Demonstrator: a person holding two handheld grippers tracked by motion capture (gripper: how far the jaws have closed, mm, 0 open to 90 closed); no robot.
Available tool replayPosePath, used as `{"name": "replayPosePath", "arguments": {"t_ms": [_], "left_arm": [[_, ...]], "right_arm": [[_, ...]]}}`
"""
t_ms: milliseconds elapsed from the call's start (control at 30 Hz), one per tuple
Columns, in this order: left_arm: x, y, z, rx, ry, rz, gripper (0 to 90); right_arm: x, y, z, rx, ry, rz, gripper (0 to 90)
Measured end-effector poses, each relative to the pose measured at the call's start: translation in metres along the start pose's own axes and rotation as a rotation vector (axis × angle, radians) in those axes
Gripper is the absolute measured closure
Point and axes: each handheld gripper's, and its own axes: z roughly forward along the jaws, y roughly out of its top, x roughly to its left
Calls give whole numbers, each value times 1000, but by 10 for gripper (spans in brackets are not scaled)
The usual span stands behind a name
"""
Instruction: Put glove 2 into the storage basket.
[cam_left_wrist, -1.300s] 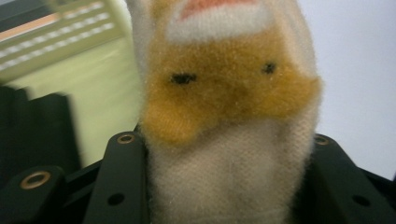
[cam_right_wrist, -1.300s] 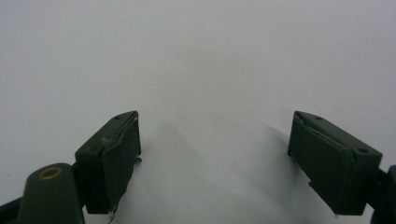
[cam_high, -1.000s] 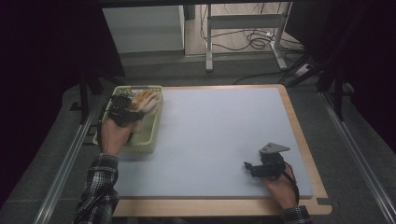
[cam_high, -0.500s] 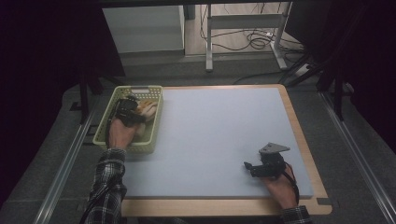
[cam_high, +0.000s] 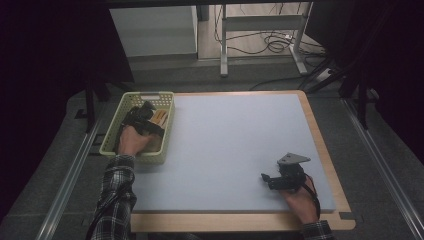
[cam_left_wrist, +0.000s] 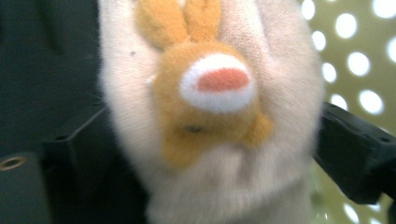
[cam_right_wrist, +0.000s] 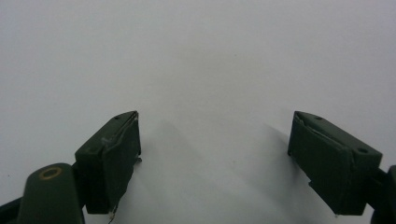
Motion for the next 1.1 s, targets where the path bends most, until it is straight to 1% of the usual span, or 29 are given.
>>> {"name": "replayPosePath", "arguments": {"t_ms": [33, 67, 133, 200, 233, 267, 300, 333, 367, 400, 433, 467, 533, 567, 633, 667, 700, 767, 833, 900, 967, 1100], "left_arm": [[0, -1, -4, -7, -2, 2, 60], [1, -2, -10, -16, -8, 13, 60], [3, -4, -24, -54, -6, 16, 73], [8, -8, -38, -111, -4, 5, 133], [10, -9, -42, -129, 9, -6, 173], [12, -10, -44, -137, 19, -12, 227], [15, -12, -44, -146, 30, -21, 300], [17, -14, -43, -143, 45, -22, 364], [18, -15, -39, -129, 51, -21, 435], [18, -15, -34, -110, 52, -11, 519], [18, -15, -28, -91, 62, -5, 563], [17, -15, -23, -78, 62, -5, 604], [16, -12, -15, -72, 26, -10, 667], [14, -10, -12, -71, 9, -12, 681], [9, -6, -7, -74, -26, -7, 688], [5, -4, -5, -72, -28, -5, 687], [3, -3, -4, -73, -19, 1, 686], [1, -1, -5, -71, -12, 9, 676], [2, -2, -8, -85, -11, 6, 655], [4, -3, -13, -100, -12, 2, 611], [6, -6, -18, -128, -13, -8, 578], [10, -12, -26, -169, -8, -18, 471]], "right_arm": [[0, 0, 0, 0, 0, 0, 167], [0, 0, 0, 0, 0, 0, 167], [0, 0, 0, 0, 0, 0, 168], [0, 0, 0, 0, 0, 0, 168], [0, 0, 0, 1, -1, 0, 167], [0, 0, 0, 1, 0, 0, 167], [0, 0, 0, 1, 0, -1, 167], [0, 0, 0, 0, 0, -1, 168], [0, 0, 0, 1, 0, 0, 167], [0, 0, 0, 1, 0, 0, 168], [0, 0, 0, 1, 0, -1, 168], [0, 0, 0, 0, 0, -1, 167], [0, 0, 0, 0, 0, -1, 167], [0, 0, 0, 0, 0, 0, 167], [0, 0, 0, 0, 0, -1, 167], [0, 0, 0, 0, 0, -1, 167], [0, 0, 0, 0, 0, -1, 167], [0, 0, 0, 0, 0, -1, 167], [0, 0, 0, 0, 0, -1, 168], [0, 0, 0, 0, 0, 0, 167], [0, 0, 0, 0, 0, 0, 168], [0, 0, 0, 0, 0, -1, 168]]}}
